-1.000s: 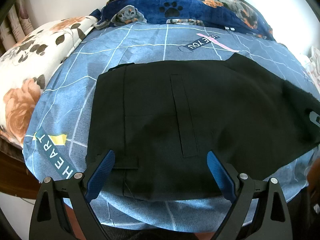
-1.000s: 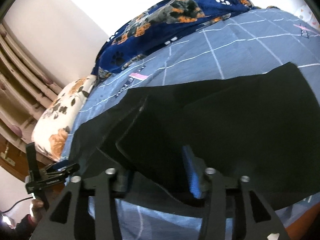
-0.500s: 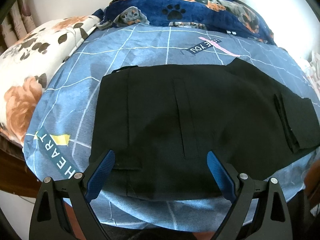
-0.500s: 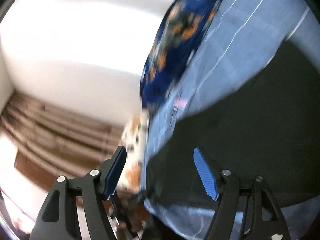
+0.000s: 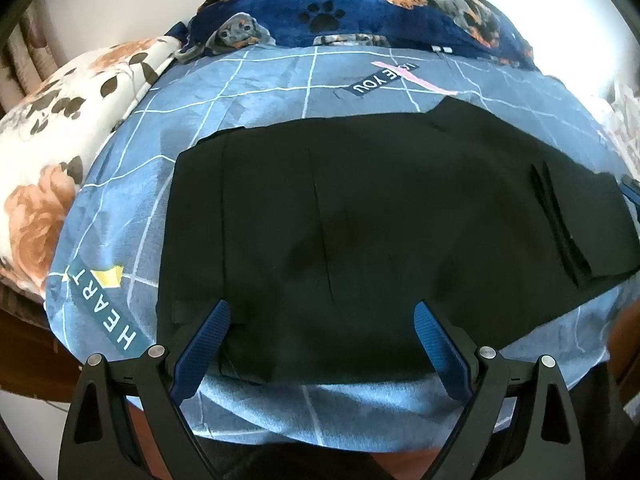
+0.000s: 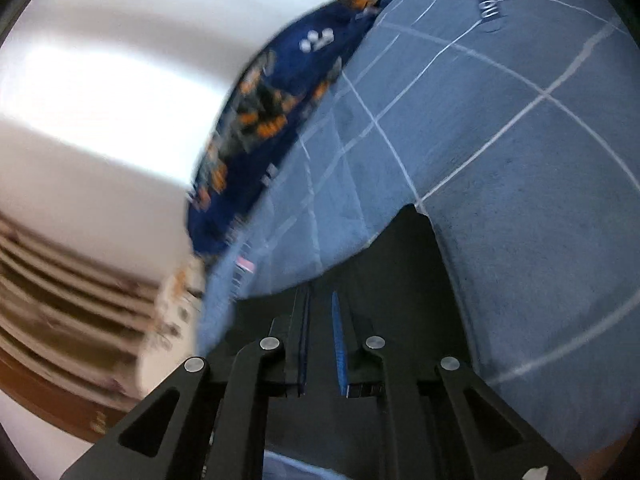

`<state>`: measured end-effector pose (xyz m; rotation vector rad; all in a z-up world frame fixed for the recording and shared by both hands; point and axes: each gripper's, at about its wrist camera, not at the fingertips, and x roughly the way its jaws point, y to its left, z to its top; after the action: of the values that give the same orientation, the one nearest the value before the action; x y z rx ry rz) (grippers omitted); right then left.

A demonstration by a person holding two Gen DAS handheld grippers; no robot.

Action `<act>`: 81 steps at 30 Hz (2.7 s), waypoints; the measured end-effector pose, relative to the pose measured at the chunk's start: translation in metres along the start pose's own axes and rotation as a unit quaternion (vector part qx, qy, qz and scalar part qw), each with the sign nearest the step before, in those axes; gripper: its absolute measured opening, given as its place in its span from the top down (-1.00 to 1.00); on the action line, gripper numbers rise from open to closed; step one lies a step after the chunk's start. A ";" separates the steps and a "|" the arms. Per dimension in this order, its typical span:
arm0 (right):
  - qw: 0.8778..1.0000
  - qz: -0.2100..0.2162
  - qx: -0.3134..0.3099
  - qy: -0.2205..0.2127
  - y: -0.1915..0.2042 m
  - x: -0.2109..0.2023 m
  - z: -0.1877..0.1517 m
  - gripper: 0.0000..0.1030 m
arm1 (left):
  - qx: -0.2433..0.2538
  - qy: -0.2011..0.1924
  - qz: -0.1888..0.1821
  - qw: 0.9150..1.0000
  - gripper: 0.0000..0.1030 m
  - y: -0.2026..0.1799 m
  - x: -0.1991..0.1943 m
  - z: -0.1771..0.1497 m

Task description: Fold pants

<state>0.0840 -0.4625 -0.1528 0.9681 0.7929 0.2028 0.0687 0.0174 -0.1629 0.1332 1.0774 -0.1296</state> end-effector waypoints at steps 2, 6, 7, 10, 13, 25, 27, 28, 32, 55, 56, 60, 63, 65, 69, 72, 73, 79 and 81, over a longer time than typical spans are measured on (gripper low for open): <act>1.000 -0.022 -0.010 0.013 -0.005 0.012 0.004 0.76 | 0.005 0.000 0.006 1.000 -0.81 -0.002 -0.001 -0.002; 0.998 -0.056 0.022 0.027 -0.037 0.022 0.020 1.00 | 0.011 0.003 0.013 1.000 -0.81 -0.005 0.001 -0.005; 0.998 -0.047 0.040 0.030 -0.047 0.024 0.023 1.00 | 0.012 0.004 0.013 1.000 -0.81 -0.006 0.002 -0.005; 0.996 0.004 0.088 0.030 -0.068 0.018 0.021 1.00 | 0.017 0.009 0.015 1.000 -0.81 -0.009 0.005 -0.006; 0.994 0.021 0.108 0.022 -0.072 0.014 0.021 1.00 | 0.022 0.008 0.017 1.000 -0.81 -0.011 0.005 -0.008; 0.988 0.034 0.151 0.012 -0.086 0.020 0.032 1.00 | 0.019 0.007 0.016 1.000 -0.81 -0.009 0.004 -0.008; 0.985 0.047 0.166 0.012 -0.091 0.020 0.032 1.00 | 0.020 0.008 0.017 1.000 -0.81 -0.009 0.005 -0.009; 0.986 0.046 0.159 0.009 -0.090 0.018 0.032 1.00 | 0.020 0.008 0.018 1.000 -0.81 -0.008 0.005 -0.008; 0.986 0.090 0.141 -0.013 -0.085 -0.007 0.024 0.81 | 0.021 0.004 0.017 1.000 -0.81 -0.009 0.004 -0.008; 0.998 0.054 0.042 0.014 -0.094 -0.052 -0.063 1.00 | 0.010 0.004 0.012 1.000 -0.81 -0.007 -0.003 -0.010; 0.998 0.045 0.035 0.015 -0.089 -0.053 -0.062 1.00 | 0.009 0.003 0.012 1.000 -0.81 -0.005 -0.005 -0.009; 0.999 0.039 -0.001 0.001 -0.066 -0.058 -0.058 0.83 | -0.014 -0.010 0.009 1.000 -0.81 0.013 -0.018 -0.002; 0.999 0.042 -0.018 0.014 -0.056 -0.051 -0.060 0.82 | -0.052 -0.014 0.007 0.999 -0.81 0.040 -0.026 0.002; 0.999 0.016 -0.030 0.036 -0.055 -0.038 -0.064 0.88 | -0.083 -0.015 0.011 0.996 -0.81 0.062 -0.029 0.002; 0.999 0.016 -0.018 0.038 -0.054 -0.040 -0.062 0.79 | -0.152 -0.003 -0.017 0.988 -0.81 0.111 -0.028 -0.004; 0.998 0.028 -0.040 0.028 -0.033 -0.050 -0.059 0.73 | -0.183 0.006 -0.042 0.982 -0.81 0.139 -0.026 -0.012; 0.998 0.037 -0.050 0.025 -0.021 -0.053 -0.058 0.65 | -0.188 0.005 -0.054 0.981 -0.81 0.145 -0.026 -0.014; 0.990 0.090 -0.105 0.042 0.049 -0.043 -0.062 0.30 | -0.225 0.016 -0.132 0.965 -0.81 0.170 -0.017 -0.023; 0.985 0.106 -0.122 0.057 0.073 -0.033 -0.070 0.28 | -0.251 0.022 -0.189 0.949 -0.79 0.175 -0.013 -0.030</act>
<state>0.0262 -0.3911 -0.0993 0.8119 0.7478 0.5322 0.0664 0.1952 -0.1578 -0.5343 1.1400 -0.1929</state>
